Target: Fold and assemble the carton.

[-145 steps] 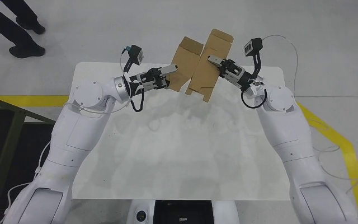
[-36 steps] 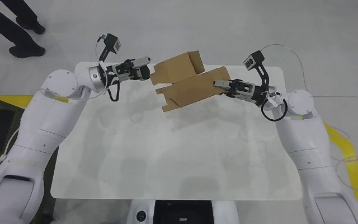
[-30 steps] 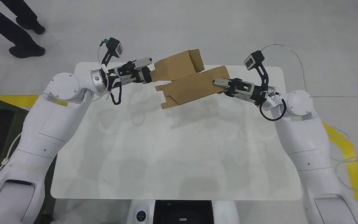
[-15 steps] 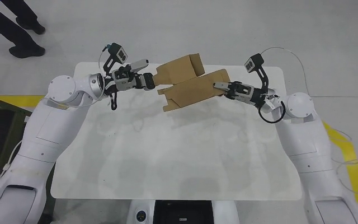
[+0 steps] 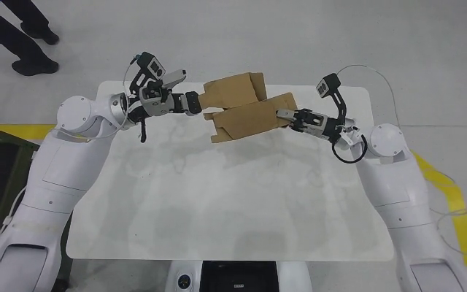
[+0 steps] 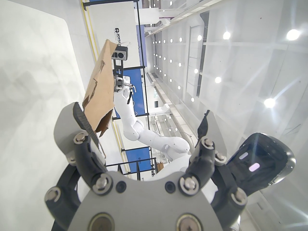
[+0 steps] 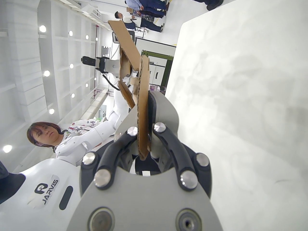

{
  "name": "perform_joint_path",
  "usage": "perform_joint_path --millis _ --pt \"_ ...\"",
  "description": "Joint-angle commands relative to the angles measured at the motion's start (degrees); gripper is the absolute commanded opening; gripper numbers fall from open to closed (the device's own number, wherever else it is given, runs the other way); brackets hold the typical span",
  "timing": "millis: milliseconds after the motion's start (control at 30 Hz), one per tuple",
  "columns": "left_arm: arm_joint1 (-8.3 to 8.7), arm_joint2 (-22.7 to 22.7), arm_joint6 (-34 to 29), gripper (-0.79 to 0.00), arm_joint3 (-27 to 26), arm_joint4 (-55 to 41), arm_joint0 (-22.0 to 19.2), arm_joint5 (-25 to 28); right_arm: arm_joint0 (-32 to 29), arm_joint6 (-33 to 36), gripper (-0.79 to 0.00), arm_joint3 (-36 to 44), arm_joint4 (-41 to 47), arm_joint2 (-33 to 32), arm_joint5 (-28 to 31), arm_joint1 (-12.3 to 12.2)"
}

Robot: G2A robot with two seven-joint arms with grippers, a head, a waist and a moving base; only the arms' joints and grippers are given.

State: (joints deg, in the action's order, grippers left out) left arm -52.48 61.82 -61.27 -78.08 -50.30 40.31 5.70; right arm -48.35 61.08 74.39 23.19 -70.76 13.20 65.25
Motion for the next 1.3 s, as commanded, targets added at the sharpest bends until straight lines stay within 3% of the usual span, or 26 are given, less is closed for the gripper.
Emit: perform_joint_path --millis 0,367,900,1267 --pt "-0.05 0.51 -0.17 0.0 -0.33 0.05 0.1 0.07 -0.13 -0.54 -0.785 0.11 -0.2 0.12 0.0 0.0" --pt "-0.3 2.42 -0.57 0.0 0.52 2.35 0.24 0.96 -0.17 -2.42 -0.785 0.2 -0.65 0.52 0.13 0.01" --pt "-1.35 1.12 1.8 0.0 2.22 9.92 0.4 3.47 1.28 -2.29 -0.785 -0.18 0.0 0.68 0.45 0.0" --pt "-2.14 0.9 2.51 0.0 1.36 9.82 0.47 2.82 1.5 -1.27 -0.785 -0.28 -0.09 1.24 0.76 -0.05"
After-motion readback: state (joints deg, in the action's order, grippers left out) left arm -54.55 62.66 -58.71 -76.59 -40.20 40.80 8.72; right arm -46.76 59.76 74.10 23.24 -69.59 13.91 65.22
